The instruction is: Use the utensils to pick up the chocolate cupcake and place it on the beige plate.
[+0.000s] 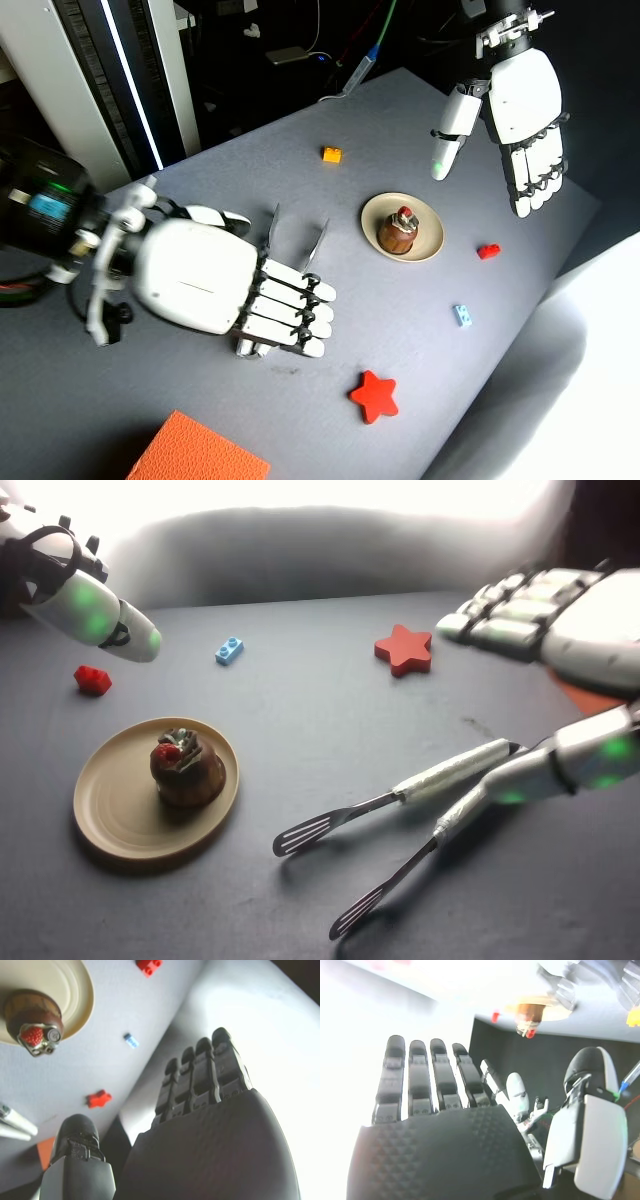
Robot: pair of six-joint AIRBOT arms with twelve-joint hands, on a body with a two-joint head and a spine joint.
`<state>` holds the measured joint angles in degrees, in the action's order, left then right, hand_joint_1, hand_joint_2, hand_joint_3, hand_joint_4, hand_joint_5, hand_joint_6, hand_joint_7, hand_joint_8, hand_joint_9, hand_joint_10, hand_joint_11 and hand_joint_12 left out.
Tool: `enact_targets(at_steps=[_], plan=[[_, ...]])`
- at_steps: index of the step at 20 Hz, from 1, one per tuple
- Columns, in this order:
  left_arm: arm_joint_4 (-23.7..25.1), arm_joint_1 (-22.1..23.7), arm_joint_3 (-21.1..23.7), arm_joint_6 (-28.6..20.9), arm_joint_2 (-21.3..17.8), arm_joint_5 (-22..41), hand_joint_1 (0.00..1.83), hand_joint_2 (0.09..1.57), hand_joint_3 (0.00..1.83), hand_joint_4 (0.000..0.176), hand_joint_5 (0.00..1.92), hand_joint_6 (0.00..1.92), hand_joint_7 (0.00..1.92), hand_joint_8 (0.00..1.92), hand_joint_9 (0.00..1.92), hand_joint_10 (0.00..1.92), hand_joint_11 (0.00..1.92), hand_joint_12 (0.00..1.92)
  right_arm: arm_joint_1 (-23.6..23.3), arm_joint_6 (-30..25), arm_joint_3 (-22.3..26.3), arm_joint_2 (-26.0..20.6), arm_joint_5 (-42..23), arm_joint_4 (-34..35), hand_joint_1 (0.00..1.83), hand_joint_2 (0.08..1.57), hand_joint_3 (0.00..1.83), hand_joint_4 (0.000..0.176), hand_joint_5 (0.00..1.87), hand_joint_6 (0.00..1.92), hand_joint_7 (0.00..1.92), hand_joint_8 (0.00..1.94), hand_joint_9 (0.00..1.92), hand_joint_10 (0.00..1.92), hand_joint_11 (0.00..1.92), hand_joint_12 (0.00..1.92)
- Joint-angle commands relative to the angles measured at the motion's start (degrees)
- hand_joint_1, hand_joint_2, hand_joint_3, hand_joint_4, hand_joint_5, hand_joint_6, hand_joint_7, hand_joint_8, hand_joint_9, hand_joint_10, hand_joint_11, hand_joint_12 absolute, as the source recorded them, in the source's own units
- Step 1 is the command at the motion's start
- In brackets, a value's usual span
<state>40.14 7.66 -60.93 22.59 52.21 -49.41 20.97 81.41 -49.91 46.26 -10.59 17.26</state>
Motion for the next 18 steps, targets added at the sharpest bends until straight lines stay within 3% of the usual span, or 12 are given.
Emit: enact_targets(at_steps=[1,5,9,15,18], plan=[[3.56,0.24,0.37,-0.03,-0.85,1.89,0.04,1.08,0.00,0.000,0.03,0.01,0.02,0.01,0.01,0.00,0.00,0.00,-1.17,0.58,0.52,-2.03,-4.47,-0.14,0.11,0.85,0.00,0.000,0.03,0.00,0.02,0.00,0.01,0.00,0.00,0.31],[6.02,-0.73,1.10,-1.21,-1.10,1.98,0.07,1.09,0.00,0.000,0.02,0.00,0.01,0.00,0.01,0.00,0.00,0.00,-2.06,1.52,1.75,-7.29,-3.47,-0.14,0.15,0.87,0.01,0.000,0.04,0.00,0.04,0.01,0.02,0.01,0.00,0.36],[7.22,-1.22,2.02,-1.43,-1.42,2.64,0.08,1.08,0.00,0.000,0.04,0.01,0.02,0.00,0.02,0.01,0.01,0.00,-2.08,2.29,1.74,-7.85,-4.89,-0.14,0.24,0.88,0.00,0.000,0.03,0.00,0.04,0.01,0.03,0.01,0.00,0.34],[9.60,-1.24,4.22,-2.82,-1.43,3.07,0.06,1.09,0.00,0.000,0.05,0.00,0.03,0.00,0.01,0.00,0.01,0.01,-1.99,2.39,1.90,-7.53,-8.05,-0.17,0.20,0.92,0.01,0.000,0.05,0.00,0.06,0.00,0.05,0.00,0.00,0.35],[10.09,-1.12,4.60,-3.17,-1.28,3.39,0.05,1.09,0.00,0.000,0.02,0.00,0.01,0.00,0.00,0.00,0.01,0.01,-0.22,0.26,1.90,-7.23,-12.65,-4.47,0.18,0.93,0.01,0.000,0.05,0.00,0.08,0.00,0.06,0.00,0.00,0.39]])
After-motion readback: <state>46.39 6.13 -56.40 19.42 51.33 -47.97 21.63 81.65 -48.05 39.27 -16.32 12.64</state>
